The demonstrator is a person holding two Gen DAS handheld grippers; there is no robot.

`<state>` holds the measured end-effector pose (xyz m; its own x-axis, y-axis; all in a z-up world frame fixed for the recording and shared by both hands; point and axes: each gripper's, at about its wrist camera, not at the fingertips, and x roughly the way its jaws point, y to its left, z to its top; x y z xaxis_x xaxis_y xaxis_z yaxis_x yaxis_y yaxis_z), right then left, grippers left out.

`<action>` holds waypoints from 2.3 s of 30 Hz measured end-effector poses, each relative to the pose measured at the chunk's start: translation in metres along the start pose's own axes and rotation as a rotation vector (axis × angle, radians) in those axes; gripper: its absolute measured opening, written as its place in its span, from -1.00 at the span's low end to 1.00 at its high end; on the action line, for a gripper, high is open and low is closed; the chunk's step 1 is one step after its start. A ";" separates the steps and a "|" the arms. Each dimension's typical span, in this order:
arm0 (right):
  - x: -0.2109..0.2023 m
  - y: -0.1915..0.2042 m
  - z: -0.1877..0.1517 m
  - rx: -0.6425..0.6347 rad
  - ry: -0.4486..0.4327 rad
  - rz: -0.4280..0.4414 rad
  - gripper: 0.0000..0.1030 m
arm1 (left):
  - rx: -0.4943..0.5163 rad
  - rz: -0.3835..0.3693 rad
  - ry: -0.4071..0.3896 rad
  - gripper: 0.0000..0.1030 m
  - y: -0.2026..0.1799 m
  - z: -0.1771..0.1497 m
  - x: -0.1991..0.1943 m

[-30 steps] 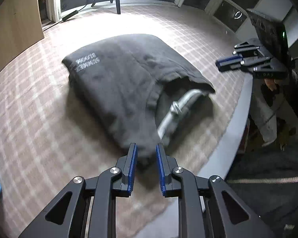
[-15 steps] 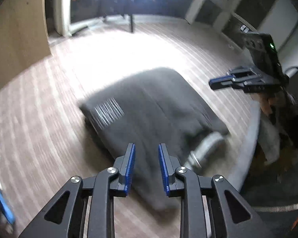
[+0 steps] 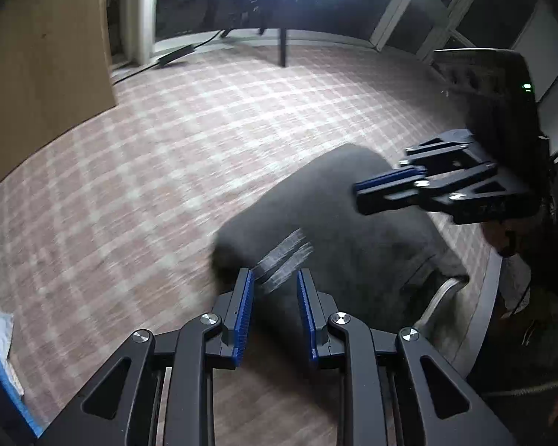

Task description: Fold clothes

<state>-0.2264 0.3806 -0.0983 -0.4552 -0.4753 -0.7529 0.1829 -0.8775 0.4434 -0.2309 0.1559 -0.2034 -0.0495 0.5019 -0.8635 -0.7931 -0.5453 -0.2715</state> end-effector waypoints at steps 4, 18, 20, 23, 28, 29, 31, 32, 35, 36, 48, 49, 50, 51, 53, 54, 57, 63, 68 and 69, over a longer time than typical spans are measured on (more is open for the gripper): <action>0.022 0.019 -0.003 -0.020 0.036 0.042 -0.81 | 0.004 -0.067 0.010 -0.60 0.019 -0.005 0.007; 0.042 0.017 -0.013 0.038 0.068 0.027 -0.83 | 0.151 -0.150 0.071 -0.60 0.037 -0.008 0.028; 0.040 0.020 -0.011 0.032 0.058 0.032 -0.86 | 0.175 -0.103 0.061 -0.90 0.035 -0.009 0.029; 0.045 0.021 -0.009 0.037 0.063 0.034 -0.86 | 0.238 -0.086 0.067 -1.00 0.021 -0.010 0.037; 0.053 0.019 -0.008 0.057 0.076 0.017 -0.86 | 0.248 -0.124 0.046 -1.00 0.015 -0.007 0.039; 0.053 0.019 -0.008 0.059 0.075 0.017 -0.86 | 0.245 -0.133 0.039 -1.00 0.015 -0.006 0.038; 0.055 0.019 -0.007 0.062 0.077 0.014 -0.86 | 0.255 -0.146 0.047 -1.00 0.014 -0.005 0.040; 0.055 0.019 -0.007 0.063 0.076 0.013 -0.86 | 0.261 -0.151 0.053 -1.00 0.014 -0.004 0.042; 0.055 0.018 -0.007 0.074 0.073 0.020 -0.86 | 0.273 -0.192 0.031 -1.00 0.010 0.000 0.042; 0.056 0.018 -0.007 0.077 0.078 0.027 -0.86 | 0.271 -0.200 0.023 -1.00 0.011 0.002 0.044; 0.079 0.014 -0.016 0.084 0.166 0.051 -0.85 | 0.110 -0.230 -0.028 -0.96 0.048 0.009 0.048; 0.074 0.015 -0.015 0.080 0.170 0.059 -0.85 | 0.116 -0.219 -0.013 -0.96 0.050 0.010 0.045; 0.061 0.016 -0.013 0.072 0.144 0.063 -0.85 | 0.126 -0.198 -0.004 -0.96 0.052 0.008 0.040; 0.049 0.014 -0.011 0.073 0.112 0.056 -0.86 | 0.137 -0.164 -0.002 -0.96 0.054 0.006 0.033; 0.025 0.004 -0.005 0.093 0.044 0.033 -0.86 | 0.118 -0.124 -0.012 -1.00 0.057 0.006 0.017; 0.014 -0.003 -0.001 0.112 0.009 0.016 -0.86 | 0.104 -0.126 -0.031 -1.00 0.056 0.007 0.009; 0.010 -0.017 0.011 0.138 -0.027 -0.033 -0.85 | 0.130 -0.168 -0.106 -0.99 0.035 0.014 -0.010; 0.066 -0.022 0.011 0.077 0.052 -0.151 -0.93 | 0.130 -0.095 0.009 -0.96 0.024 0.025 0.051; 0.023 -0.019 0.005 0.087 -0.003 -0.142 -0.91 | 0.102 -0.040 -0.044 -0.97 0.024 0.025 0.024; 0.010 -0.022 0.003 0.093 -0.023 -0.161 -0.87 | 0.102 -0.035 -0.049 -0.94 0.022 0.024 0.020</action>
<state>-0.2374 0.3955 -0.1138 -0.4923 -0.3267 -0.8068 0.0248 -0.9318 0.3622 -0.2642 0.1700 -0.2159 -0.0485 0.5529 -0.8318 -0.8525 -0.4569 -0.2540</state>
